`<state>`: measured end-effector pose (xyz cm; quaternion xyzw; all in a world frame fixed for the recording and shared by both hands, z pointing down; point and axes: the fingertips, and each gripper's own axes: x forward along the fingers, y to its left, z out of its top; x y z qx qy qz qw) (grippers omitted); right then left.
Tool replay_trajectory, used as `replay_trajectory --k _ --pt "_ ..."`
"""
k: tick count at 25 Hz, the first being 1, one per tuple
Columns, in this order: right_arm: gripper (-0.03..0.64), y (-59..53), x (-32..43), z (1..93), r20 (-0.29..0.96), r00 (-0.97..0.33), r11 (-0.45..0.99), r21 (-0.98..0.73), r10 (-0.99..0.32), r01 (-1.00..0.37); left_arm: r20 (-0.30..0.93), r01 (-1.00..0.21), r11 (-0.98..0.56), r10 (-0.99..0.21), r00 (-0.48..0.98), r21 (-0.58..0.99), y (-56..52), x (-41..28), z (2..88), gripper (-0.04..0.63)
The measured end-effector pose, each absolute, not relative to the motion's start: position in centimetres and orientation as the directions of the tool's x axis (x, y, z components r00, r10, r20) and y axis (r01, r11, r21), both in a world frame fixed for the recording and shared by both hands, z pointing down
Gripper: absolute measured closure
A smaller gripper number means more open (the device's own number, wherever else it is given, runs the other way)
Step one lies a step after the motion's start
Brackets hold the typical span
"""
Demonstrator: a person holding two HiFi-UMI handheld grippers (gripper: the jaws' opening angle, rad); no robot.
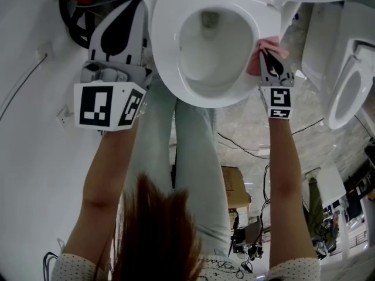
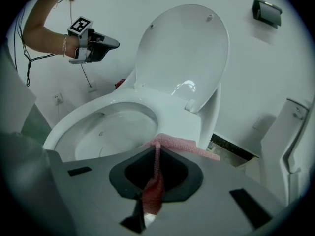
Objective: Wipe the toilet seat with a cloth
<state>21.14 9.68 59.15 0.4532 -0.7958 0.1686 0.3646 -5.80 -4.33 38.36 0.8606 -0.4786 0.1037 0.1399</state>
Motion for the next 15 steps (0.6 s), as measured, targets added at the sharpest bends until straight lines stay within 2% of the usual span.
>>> replay_trajectory --k 15 --pt "0.581 12.3 20.4 59.3 0.747 -0.353 0.575 0.048 -0.563 -0.817 0.309 -0.856 -0.498 -0.799 0.516 0.141 -2.8 -6.4 38.1 0.592"
